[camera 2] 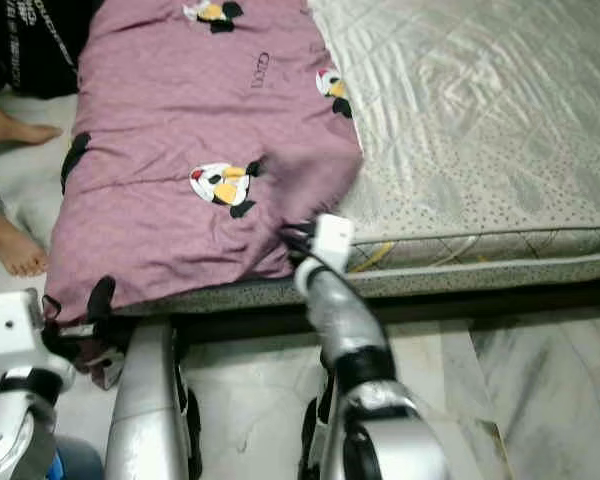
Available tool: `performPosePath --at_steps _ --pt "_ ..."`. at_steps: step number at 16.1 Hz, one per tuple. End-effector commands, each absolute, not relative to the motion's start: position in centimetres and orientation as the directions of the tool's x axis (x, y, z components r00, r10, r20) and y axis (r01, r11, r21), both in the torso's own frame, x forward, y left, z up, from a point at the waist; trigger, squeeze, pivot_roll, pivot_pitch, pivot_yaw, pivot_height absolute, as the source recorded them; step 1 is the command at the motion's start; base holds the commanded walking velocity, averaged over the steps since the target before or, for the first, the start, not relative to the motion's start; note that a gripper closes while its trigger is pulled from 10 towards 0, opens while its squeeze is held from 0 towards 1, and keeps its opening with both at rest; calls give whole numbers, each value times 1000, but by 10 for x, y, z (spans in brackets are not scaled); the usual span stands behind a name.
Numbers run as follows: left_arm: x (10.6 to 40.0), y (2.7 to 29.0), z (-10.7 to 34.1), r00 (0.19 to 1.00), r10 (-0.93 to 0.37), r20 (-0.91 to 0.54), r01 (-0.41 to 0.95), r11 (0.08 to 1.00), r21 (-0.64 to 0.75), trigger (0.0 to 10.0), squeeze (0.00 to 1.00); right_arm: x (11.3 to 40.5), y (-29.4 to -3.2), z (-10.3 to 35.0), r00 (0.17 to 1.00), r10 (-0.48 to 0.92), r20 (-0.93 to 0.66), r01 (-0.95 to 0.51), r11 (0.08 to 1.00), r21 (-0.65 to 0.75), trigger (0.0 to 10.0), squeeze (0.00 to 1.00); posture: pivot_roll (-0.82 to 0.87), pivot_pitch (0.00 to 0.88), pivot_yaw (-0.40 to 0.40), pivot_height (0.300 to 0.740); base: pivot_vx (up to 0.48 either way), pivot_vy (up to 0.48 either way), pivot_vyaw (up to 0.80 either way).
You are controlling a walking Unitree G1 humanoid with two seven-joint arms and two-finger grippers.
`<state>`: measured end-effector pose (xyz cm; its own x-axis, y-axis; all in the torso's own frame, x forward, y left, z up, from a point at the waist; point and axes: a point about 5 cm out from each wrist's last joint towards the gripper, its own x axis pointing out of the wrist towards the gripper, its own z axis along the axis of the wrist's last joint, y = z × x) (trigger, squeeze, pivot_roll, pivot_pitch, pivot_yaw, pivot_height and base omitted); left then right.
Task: Clean up the room
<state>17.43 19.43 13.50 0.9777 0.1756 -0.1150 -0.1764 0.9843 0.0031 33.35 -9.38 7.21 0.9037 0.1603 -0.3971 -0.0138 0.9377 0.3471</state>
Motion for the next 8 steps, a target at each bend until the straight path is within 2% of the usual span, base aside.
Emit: performPosePath --at_steps 1,2,8 --pt "174 196 128 974 172 -150 -173 985 7 10000 0 314 -134 52 860 61 -506 123 939 322 0 0 138 169 -58 522 0 0 0" --pt "178 195 126 975 158 -154 -159 987 7 10000 0 305 -150 51 855 29 -518 158 937 312 0 0 126 158 -53 522 0 0 0" --pt "194 196 120 979 126 -159 -126 992 9 10000 0 263 -193 60 811 -51 -582 235 941 245 0 0 73 107 -36 522 0 0 0"
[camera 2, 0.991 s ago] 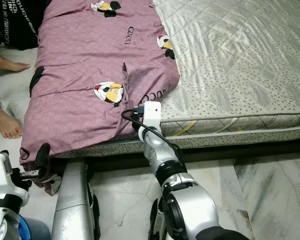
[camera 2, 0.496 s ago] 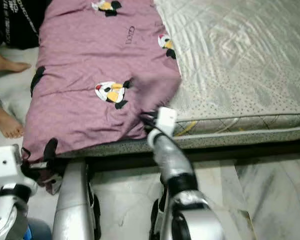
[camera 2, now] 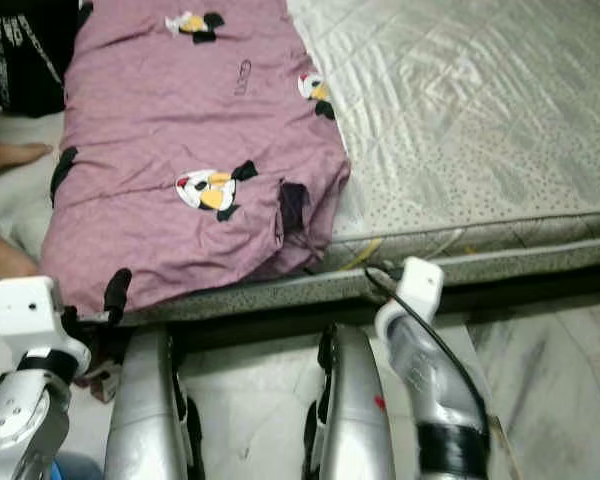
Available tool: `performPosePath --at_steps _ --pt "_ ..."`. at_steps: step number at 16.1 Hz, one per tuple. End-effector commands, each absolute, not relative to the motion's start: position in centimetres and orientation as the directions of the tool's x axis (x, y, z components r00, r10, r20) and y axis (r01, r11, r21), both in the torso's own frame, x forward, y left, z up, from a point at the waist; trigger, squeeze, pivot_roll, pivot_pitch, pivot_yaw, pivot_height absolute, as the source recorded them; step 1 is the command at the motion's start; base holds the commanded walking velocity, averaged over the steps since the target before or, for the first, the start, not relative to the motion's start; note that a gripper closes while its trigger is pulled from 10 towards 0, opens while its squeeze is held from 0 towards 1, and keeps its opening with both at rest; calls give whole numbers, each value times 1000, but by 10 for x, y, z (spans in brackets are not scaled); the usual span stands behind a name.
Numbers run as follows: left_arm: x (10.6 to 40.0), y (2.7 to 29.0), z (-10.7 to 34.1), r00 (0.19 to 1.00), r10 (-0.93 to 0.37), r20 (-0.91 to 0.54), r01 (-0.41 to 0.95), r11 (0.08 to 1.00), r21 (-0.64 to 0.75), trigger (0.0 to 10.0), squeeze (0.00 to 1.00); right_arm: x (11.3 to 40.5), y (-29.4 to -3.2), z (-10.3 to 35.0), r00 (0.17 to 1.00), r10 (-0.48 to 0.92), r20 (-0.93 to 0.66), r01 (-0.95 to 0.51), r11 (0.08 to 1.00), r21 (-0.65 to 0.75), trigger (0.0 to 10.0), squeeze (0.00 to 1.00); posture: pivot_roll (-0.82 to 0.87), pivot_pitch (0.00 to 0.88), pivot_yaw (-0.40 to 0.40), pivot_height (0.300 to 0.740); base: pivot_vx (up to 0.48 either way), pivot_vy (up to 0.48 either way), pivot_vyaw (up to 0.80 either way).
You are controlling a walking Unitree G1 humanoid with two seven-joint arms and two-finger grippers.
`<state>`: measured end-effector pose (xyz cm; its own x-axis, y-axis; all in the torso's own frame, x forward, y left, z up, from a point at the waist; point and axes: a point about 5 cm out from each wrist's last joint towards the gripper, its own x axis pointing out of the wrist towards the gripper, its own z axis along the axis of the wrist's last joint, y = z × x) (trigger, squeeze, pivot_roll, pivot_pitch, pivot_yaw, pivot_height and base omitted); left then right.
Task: Clean up the room
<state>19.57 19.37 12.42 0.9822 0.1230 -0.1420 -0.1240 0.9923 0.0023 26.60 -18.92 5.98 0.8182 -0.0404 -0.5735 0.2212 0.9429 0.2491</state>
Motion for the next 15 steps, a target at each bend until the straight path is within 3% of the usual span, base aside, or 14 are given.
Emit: performPosePath --at_steps 1,2,3,4,6,13,15 --pt "197 195 119 980 120 -159 -120 993 9 10000 0 259 -204 61 805 -99 -585 266 941 207 0 0 59 95 -31 522 0 0 0" --pt "202 194 119 982 114 -151 -115 993 4 10000 0 266 -210 78 867 -123 -483 235 955 180 0 0 49 87 -29 522 0 0 0" --pt "206 194 120 984 111 -141 -111 994 2 10000 0 273 -206 90 915 -63 -399 143 974 174 10000 27 41 76 -27 522 0 0 0" --pt "209 193 120 985 108 -133 -109 994 -2 10000 0 279 -198 100 948 34 -316 20 986 167 10000 1000 31 69 -24 522 0 0 0" --pt "215 191 122 988 97 -116 -99 995 -9 10000 0 284 -177 118 948 237 -211 -229 972 58 10000 1000 33 59 -22 522 0 0 0" --pt "209 199 115 986 106 -128 -108 994 -2 10000 0 303 -135 115 820 536 -199 -544 839 20 10000 1000 59 53 -24 522 0 0 0" --pt "209 199 115 986 109 -128 -110 994 -2 10000 0 309 -119 117 819 547 -174 -558 830 -13 10000 1000 63 53 -26 522 0 0 0"
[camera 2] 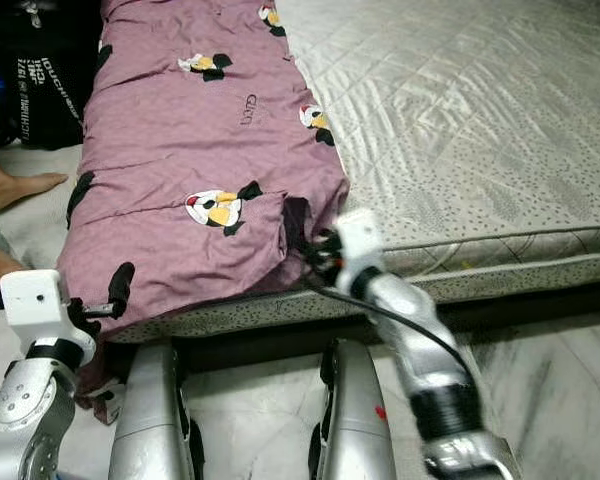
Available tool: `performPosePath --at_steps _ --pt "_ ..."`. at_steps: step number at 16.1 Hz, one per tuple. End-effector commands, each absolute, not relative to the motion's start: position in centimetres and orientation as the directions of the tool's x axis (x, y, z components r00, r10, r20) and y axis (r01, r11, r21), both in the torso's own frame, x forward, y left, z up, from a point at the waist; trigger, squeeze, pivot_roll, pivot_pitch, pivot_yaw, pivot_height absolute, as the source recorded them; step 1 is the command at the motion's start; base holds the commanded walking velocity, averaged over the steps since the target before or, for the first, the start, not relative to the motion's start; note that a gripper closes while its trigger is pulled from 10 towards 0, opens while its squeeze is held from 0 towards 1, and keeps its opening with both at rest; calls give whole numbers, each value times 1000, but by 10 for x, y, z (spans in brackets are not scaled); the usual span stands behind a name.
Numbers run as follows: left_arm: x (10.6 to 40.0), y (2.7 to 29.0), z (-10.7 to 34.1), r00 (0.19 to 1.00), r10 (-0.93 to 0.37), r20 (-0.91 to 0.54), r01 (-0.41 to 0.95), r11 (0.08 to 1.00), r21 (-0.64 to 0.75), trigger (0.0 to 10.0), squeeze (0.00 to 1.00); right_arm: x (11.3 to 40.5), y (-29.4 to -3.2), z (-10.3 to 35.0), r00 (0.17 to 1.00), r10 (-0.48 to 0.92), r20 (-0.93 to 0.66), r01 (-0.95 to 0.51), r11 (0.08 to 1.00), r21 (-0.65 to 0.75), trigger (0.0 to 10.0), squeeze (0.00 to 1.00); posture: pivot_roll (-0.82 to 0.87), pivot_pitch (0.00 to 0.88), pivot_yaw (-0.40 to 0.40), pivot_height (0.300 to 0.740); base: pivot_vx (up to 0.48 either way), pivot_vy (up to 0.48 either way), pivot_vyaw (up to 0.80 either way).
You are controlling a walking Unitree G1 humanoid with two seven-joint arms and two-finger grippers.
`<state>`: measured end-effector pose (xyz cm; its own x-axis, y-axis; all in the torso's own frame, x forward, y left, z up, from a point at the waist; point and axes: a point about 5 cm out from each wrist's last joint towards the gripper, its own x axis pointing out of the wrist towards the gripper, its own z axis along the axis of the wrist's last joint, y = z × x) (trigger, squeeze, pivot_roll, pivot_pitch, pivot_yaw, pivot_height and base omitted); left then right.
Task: Clean up the room
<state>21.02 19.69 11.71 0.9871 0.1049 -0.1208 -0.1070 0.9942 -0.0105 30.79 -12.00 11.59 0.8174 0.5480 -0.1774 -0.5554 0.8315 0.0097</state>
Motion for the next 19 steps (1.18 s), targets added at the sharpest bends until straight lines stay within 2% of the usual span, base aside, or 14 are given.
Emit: performPosePath --at_steps 1,4,5,7,11,15,16,17,19 --pt "209 199 116 986 109 -126 -110 994 -2 10000 0 312 -115 118 824 541 -169 -552 834 -16 10000 1000 70 52 -27 522 0 0 0" --pt "210 197 117 988 104 -118 -105 994 -4 10000 0 320 -99 117 840 516 -165 -526 850 -18 10000 969 76 52 -27 522 0 0 0" --pt "210 197 117 988 104 -117 -105 994 -4 10000 0 322 -91 116 848 502 -171 -511 859 -16 10000 0 76 52 -27 522 0 0 0" --pt "210 197 117 987 106 -118 -107 994 -3 10000 0 324 -89 113 862 471 -187 -484 875 -26 10000 0 78 53 -30 522 0 0 0" --pt "211 195 117 987 108 -116 -109 994 -6 10000 0 335 -89 102 917 317 -243 -339 939 -54 10000 0 80 51 -34 522 0 0 0" --pt "212 195 117 987 114 -113 -116 993 -6 10000 0 345 -83 105 939 250 -236 -260 966 -10 10000 0 84 49 -37 522 0 0 0" --pt "213 195 117 987 113 -111 -115 993 -7 10000 0 348 -80 107 947 231 -224 -232 973 22 549 0 84 47 -37 522 0 0 0" --pt "213 194 118 988 111 -110 -113 994 -7 10000 0 351 -76 109 953 214 -217 -206 977 57 0 0 84 47 -37 522 0 0 0" --pt "214 193 118 988 110 -107 -111 994 -7 10000 0 357 -75 114 963 177 -201 -163 983 88 0 0 91 45 -36 522 0 0 0"
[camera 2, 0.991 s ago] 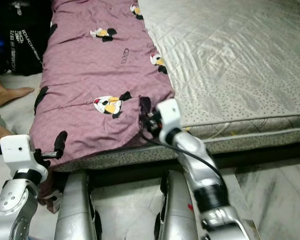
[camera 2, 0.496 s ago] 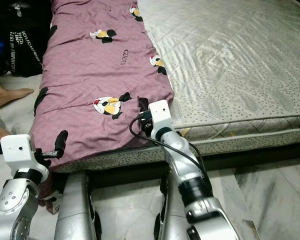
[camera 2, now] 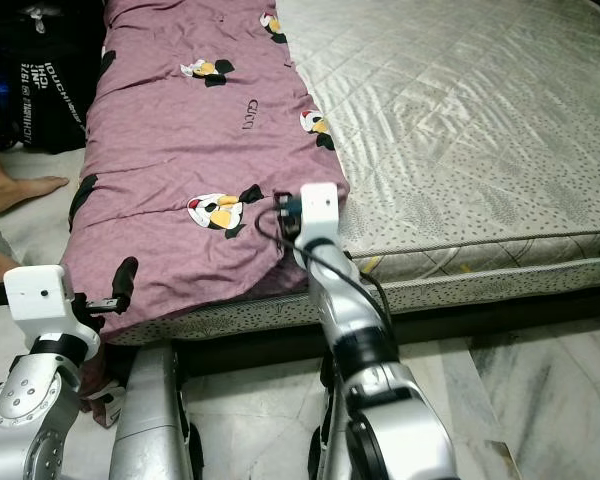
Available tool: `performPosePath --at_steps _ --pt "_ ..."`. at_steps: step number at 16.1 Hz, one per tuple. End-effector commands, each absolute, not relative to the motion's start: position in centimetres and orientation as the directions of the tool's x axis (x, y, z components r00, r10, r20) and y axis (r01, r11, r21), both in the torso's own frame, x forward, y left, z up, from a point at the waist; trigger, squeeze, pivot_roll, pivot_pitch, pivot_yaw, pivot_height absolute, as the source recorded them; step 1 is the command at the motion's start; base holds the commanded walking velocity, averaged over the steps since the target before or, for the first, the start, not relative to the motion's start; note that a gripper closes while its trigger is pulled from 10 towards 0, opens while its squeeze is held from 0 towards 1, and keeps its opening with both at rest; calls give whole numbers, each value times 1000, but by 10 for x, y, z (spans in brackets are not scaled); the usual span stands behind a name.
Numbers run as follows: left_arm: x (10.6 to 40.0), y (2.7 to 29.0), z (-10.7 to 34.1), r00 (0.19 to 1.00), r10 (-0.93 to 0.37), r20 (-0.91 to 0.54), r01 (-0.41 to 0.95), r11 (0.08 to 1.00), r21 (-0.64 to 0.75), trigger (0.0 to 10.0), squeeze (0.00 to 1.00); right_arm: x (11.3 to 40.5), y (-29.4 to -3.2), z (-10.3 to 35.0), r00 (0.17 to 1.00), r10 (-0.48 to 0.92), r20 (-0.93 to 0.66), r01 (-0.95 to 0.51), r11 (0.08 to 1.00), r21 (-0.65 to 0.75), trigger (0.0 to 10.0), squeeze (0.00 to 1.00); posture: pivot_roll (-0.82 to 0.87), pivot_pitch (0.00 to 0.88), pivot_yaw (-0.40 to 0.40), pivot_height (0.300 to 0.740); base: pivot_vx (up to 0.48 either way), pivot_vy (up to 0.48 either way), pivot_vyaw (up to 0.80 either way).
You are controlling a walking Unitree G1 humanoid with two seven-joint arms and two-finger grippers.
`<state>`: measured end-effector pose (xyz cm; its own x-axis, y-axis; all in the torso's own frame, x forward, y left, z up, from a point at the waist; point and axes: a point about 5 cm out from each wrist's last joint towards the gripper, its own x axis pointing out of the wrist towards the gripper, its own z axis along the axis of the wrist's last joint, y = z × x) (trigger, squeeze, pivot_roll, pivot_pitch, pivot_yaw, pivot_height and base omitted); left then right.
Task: Clean up the room
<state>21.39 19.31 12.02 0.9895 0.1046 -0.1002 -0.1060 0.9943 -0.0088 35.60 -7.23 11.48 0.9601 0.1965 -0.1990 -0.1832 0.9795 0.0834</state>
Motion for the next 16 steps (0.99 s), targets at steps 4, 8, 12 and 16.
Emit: performPosePath --at_steps 4,8,12,16 --pt "213 194 118 988 116 -105 -117 993 -3 10000 0 360 -91 104 957 75 -279 -22 982 188 0 0 93 43 -40 522 0 0 0" --pt "215 193 117 988 110 -105 -111 994 -5 10000 0 357 -116 87 935 -28 -352 108 972 210 0 0 86 41 -35 522 0 0 0" --pt "217 193 119 989 108 -98 -109 994 -2 10000 0 356 -132 84 928 -78 -364 164 964 211 0 0 86 33 -34 522 0 0 0" --pt "218 193 119 990 107 -92 -107 994 0 10000 0 349 -163 79 903 -169 -396 252 953 167 0 0 87 26 -35 522 0 0 0"
